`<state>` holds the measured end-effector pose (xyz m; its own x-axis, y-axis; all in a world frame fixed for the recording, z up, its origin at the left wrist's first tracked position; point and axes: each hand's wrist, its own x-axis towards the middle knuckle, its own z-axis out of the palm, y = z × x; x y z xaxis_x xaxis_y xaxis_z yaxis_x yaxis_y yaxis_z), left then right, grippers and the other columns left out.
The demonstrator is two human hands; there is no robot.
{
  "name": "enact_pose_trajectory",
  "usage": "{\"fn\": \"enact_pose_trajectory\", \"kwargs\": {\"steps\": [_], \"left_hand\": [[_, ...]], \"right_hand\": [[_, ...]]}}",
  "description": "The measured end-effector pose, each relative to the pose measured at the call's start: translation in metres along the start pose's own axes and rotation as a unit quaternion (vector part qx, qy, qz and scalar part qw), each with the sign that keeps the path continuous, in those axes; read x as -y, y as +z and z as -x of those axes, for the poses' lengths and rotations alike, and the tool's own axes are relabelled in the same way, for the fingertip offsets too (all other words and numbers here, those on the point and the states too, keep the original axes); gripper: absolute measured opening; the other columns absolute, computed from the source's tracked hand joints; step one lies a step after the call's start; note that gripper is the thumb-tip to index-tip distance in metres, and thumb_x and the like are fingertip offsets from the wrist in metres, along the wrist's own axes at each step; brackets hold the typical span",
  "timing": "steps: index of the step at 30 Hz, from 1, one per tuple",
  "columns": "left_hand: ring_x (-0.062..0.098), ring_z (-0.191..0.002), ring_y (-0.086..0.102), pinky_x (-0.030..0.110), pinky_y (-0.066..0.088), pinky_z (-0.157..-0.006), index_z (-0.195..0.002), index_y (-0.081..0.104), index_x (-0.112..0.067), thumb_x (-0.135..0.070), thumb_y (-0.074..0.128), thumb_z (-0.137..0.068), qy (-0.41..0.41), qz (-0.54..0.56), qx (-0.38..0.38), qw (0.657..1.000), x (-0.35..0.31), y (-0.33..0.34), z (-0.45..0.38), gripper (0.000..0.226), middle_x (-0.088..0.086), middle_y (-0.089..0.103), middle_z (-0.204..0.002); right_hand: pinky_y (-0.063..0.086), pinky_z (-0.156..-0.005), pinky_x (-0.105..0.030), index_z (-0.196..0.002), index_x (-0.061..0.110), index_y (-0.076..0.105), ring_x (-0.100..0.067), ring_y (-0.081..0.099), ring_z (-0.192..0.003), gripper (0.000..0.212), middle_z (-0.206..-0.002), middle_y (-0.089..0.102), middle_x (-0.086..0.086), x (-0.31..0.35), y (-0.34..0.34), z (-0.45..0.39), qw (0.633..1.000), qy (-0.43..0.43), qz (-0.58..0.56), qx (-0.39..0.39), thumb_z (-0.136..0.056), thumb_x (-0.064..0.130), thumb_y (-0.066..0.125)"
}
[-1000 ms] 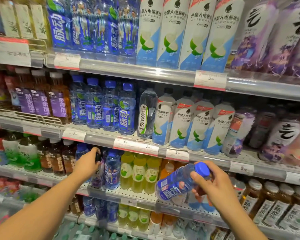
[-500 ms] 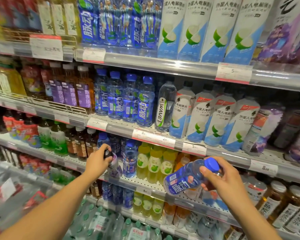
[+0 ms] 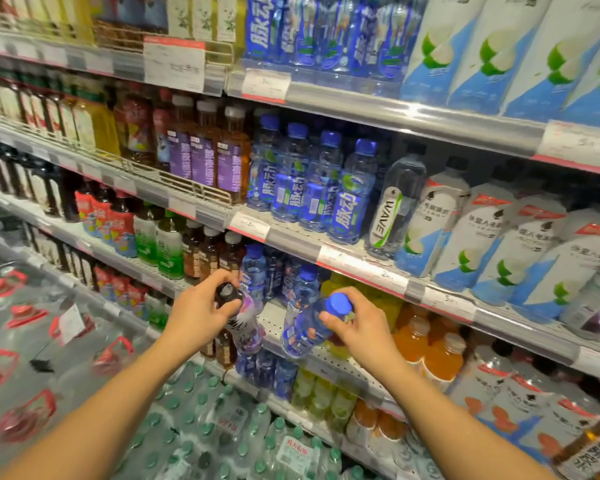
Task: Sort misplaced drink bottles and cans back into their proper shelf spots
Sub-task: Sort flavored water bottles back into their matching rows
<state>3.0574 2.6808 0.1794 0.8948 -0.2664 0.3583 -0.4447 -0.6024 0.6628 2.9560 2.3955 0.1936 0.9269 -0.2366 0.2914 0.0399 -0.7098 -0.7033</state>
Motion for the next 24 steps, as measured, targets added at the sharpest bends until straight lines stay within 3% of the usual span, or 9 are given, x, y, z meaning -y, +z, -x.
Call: {"fn": "enact_pose_trajectory", "kwargs": {"steps": [5, 8, 9, 13, 17, 21, 24], "left_hand": [[0.017, -0.064, 0.062, 0.043, 0.054, -0.064, -0.101, 0.053, -0.042, -0.03, 0.076, -0.086, -0.016, 0.019, -0.012, 1.0, 0.004, -0.018, 0.027, 0.03, -0.003, 0.07, -0.078], [0.005, -0.059, 0.059, 0.027, 0.047, -0.055, -0.098, 0.054, -0.043, -0.027, 0.076, -0.087, -0.021, 0.023, -0.012, 0.999, 0.011, -0.02, 0.044, 0.03, -0.011, 0.068, -0.076], [0.003, -0.058, 0.058, 0.02, 0.041, -0.05, -0.098, 0.054, -0.044, -0.026, 0.076, -0.086, -0.024, 0.02, -0.012, 0.999, 0.014, -0.02, 0.048, 0.03, -0.013, 0.066, -0.073], [0.007, -0.055, 0.057, 0.022, 0.038, -0.047, -0.098, 0.054, -0.045, -0.027, 0.077, -0.085, -0.043, 0.015, -0.014, 0.999, 0.03, -0.014, 0.064, 0.032, -0.011, 0.064, -0.065], [0.006, -0.058, 0.061, 0.033, 0.051, -0.055, -0.098, 0.053, -0.046, -0.026, 0.078, -0.085, -0.065, 0.02, -0.01, 0.998, 0.045, -0.009, 0.074, 0.035, -0.014, 0.069, -0.074], [0.009, -0.062, 0.065, 0.037, 0.055, -0.059, -0.1, 0.054, -0.047, -0.026, 0.077, -0.086, -0.091, 0.03, 0.003, 0.995, 0.054, -0.005, 0.082, 0.034, -0.015, 0.071, -0.078], [0.004, -0.065, 0.064, 0.024, 0.052, -0.056, -0.098, 0.055, -0.047, -0.026, 0.078, -0.085, -0.106, 0.026, 0.011, 0.994, 0.054, -0.002, 0.086, 0.033, -0.017, 0.071, -0.082]], "right_hand": [[0.05, -0.075, -0.039, -0.119, 0.02, 0.059, -0.033, 0.066, -0.094, 0.038, -0.103, 0.073, -0.006, 0.021, 0.058, -0.05, 0.998, 0.0, 0.062, 0.023, -0.09, 0.039, 0.076], [0.037, -0.067, -0.034, -0.124, 0.016, 0.057, -0.035, 0.066, -0.095, 0.041, -0.104, 0.072, -0.011, 0.029, 0.084, -0.074, 0.995, 0.0, 0.091, 0.032, -0.093, 0.038, 0.073], [0.037, -0.067, -0.034, -0.124, 0.016, 0.056, -0.035, 0.066, -0.094, 0.041, -0.104, 0.072, -0.011, 0.03, 0.091, -0.081, 0.994, 0.004, 0.1, 0.038, -0.094, 0.037, 0.072], [0.048, -0.07, -0.04, -0.122, 0.01, 0.052, -0.038, 0.064, -0.092, 0.041, -0.107, 0.07, -0.016, 0.031, 0.117, -0.106, 0.987, 0.024, 0.147, 0.06, -0.097, 0.037, 0.07], [0.047, -0.073, -0.042, -0.121, 0.005, 0.051, -0.043, 0.066, -0.102, 0.045, -0.112, 0.069, -0.022, 0.029, 0.138, -0.128, 0.98, 0.045, 0.185, 0.058, -0.097, 0.038, 0.069], [0.051, -0.08, -0.045, -0.128, 0.0, 0.051, -0.046, 0.064, -0.111, 0.052, -0.12, 0.066, -0.027, 0.033, 0.146, -0.148, 0.969, 0.065, 0.23, 0.058, -0.099, 0.04, 0.066], [0.049, -0.089, -0.042, -0.127, 0.001, 0.053, -0.042, 0.06, -0.118, 0.045, -0.126, 0.064, -0.024, 0.035, 0.144, -0.162, 0.96, 0.066, 0.256, 0.09, -0.103, 0.039, 0.061]]}}
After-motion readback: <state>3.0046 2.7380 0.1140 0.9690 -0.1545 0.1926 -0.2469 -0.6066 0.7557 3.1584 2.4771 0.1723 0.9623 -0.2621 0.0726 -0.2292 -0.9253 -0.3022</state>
